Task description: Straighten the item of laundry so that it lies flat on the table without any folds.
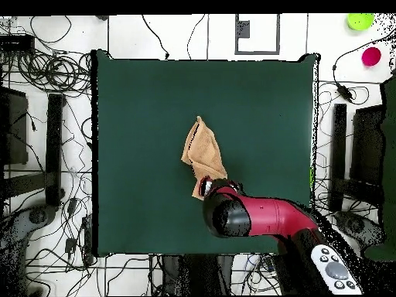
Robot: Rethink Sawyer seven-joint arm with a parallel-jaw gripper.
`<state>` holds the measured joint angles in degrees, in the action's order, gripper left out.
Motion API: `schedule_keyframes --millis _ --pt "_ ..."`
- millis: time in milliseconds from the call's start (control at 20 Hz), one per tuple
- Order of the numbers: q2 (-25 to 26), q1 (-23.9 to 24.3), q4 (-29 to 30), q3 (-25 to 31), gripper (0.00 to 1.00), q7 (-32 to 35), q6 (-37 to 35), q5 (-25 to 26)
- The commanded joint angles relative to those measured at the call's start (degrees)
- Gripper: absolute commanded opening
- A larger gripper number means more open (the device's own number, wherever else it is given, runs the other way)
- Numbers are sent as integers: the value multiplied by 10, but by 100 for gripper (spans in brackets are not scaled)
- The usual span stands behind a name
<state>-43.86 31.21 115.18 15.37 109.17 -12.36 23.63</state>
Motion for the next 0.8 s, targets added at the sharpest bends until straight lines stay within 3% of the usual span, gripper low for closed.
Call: schedule_keyframes --millis 50,800 --pt "81 -18 5 29 100 13 -12 27" --pt "144 -62 -33 -24 100 44 36 47"
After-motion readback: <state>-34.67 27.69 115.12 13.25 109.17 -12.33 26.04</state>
